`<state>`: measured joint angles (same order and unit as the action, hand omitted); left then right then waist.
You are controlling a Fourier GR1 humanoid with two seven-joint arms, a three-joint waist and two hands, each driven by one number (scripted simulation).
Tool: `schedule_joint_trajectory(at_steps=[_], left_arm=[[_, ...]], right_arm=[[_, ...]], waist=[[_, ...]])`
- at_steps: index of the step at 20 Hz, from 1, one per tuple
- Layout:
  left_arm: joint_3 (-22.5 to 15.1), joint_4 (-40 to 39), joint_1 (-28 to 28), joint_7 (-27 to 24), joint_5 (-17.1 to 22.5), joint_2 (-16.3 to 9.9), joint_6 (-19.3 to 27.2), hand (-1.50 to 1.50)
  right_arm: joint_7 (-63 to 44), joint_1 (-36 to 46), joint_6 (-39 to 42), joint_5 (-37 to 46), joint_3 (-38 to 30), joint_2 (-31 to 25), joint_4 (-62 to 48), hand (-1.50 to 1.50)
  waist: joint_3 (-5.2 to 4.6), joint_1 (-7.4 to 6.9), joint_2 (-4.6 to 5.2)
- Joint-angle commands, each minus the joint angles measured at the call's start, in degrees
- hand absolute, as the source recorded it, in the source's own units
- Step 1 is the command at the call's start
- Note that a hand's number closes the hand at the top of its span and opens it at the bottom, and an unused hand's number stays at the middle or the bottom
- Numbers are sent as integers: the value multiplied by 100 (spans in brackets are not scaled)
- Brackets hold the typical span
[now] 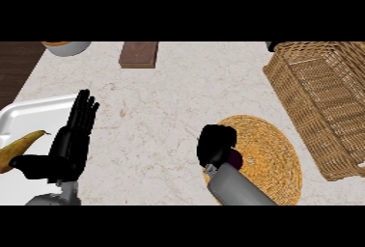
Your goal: Pick the eggplant from the placemat and place it in the basket
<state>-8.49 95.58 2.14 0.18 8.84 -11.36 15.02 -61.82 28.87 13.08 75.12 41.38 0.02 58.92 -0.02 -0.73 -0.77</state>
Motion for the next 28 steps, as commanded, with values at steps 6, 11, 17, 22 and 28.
schedule_joint_trajectory(at_steps=[6, 11, 17, 22, 28], left_arm=[[-14, -5, -278, -253, -34, 79, -215, 0], [98, 95, -66, -132, -20, 65, -49, 0], [63, 124, -70, -157, 7, -11, -195, 0], [-136, 176, 65, -150, -41, 83, -248, 0], [-254, 71, 171, -108, -66, 145, -298, 0]], right_arm=[[-479, 421, 143, -37, 293, -2, -701, 150], [-858, 775, -1080, -675, -2133, -299, -699, 150], [-1117, 1494, -1827, -1037, -3838, -792, -891, 150], [-1177, 2139, -2827, -684, -4450, -933, -1061, 150], [-1133, 2866, -3954, 160, -4731, -1071, -1156, 150]], waist=[[2, -41, 90], [48, 81, 208], [49, -179, 337], [30, -449, 349], [6, -587, 344]])
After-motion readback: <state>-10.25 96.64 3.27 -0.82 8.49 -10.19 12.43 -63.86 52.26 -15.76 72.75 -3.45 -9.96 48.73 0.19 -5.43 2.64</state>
